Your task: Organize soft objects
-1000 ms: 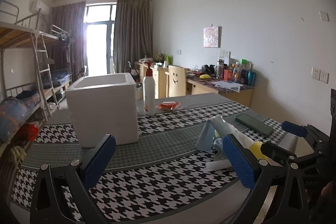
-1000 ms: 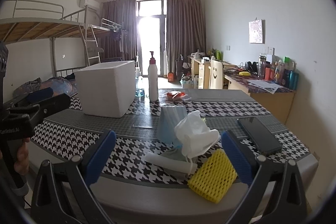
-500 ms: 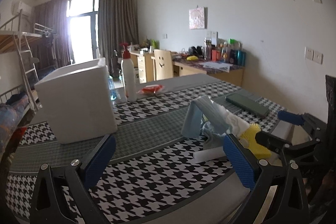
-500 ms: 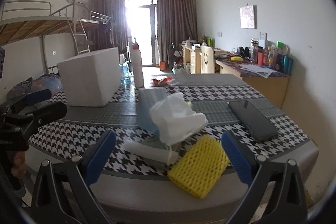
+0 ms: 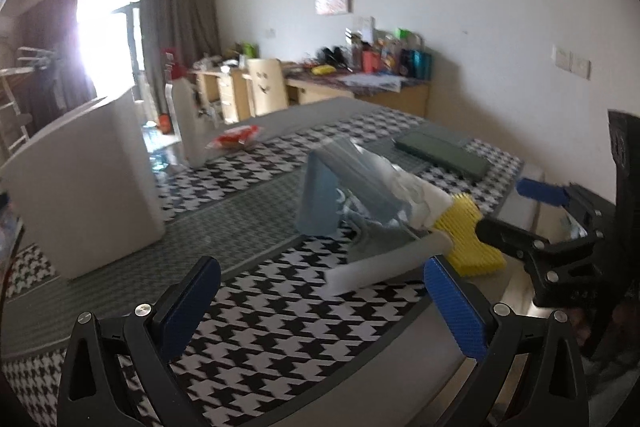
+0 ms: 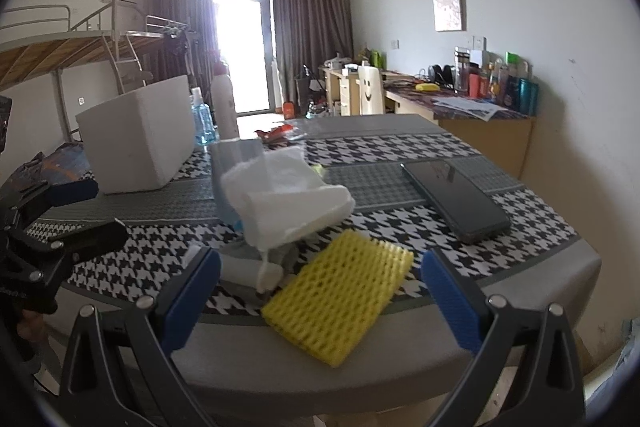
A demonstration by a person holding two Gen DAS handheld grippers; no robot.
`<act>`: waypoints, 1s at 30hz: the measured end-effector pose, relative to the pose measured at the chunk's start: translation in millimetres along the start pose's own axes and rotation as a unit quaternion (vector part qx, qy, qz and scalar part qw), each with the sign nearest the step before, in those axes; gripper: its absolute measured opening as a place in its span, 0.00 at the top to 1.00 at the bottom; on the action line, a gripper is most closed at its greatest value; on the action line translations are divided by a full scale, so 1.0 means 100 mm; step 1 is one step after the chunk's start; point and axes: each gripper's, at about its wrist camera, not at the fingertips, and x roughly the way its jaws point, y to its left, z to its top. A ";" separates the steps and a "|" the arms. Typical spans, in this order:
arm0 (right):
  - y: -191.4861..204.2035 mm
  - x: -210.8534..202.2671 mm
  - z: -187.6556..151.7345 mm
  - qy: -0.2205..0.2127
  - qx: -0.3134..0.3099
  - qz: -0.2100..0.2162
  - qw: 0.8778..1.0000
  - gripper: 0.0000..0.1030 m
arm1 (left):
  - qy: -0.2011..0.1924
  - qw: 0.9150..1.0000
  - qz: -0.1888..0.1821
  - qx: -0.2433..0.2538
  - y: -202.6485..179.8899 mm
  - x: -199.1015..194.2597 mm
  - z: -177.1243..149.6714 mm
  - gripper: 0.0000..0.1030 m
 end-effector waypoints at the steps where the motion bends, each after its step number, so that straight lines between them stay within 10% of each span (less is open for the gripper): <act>1: -0.02 0.01 -0.01 0.002 0.001 -0.001 1.000 0.01 | 0.009 1.000 -0.007 0.009 -0.02 0.05 0.00 0.01; 30: -0.31 0.24 -0.18 0.044 0.027 -0.016 0.999 0.01 | 0.117 0.983 -0.081 0.112 -0.19 0.73 0.03 0.43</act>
